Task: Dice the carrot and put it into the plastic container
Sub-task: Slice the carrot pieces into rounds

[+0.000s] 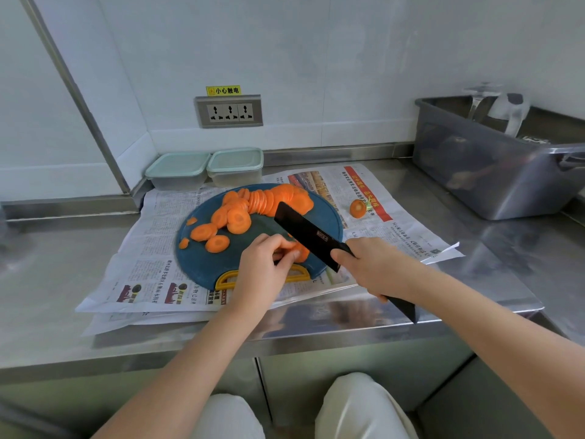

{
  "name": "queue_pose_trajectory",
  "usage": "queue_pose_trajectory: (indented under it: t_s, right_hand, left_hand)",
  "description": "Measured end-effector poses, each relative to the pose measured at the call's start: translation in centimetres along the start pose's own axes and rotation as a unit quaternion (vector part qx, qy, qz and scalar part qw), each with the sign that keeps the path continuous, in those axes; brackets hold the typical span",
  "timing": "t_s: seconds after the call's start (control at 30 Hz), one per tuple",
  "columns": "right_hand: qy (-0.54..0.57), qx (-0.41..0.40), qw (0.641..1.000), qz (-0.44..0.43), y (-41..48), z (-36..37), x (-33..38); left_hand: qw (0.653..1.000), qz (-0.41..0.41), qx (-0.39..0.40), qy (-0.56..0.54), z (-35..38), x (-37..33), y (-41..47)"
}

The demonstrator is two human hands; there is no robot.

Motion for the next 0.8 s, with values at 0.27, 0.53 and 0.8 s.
queue_pose_trajectory:
  t_s: [0.27, 0.53, 0.8]
  right_hand:
    - [-0.039, 0.002, 0.999, -0.018, -1.1, -0.6, 0.5]
    - [-0.113, -0.041, 0.991, -0.057, -0.8, 0.6, 0.4]
    - [-0.151, -0.018, 0.985, -0.078, -0.7, 0.5, 1.3]
  left_hand:
    - [1.000, -0.016, 0.004, 0.000, -0.2, -0.2, 0.0]
    - [1.000, -0.001, 0.005, 0.006, -0.3, -0.5, 0.0]
    - [1.000, 0.009, 0.008, 0.019, -0.3, -0.6, 0.1]
Point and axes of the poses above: each hand's wrist, its own y-axis towards the middle knuckle, its own z-axis out of the palm, x = y × z, the point moved 4 cm from there along y, towards the middle knuckle, and after that the axes turned 12 degrees about y, right-handed, at the moved point
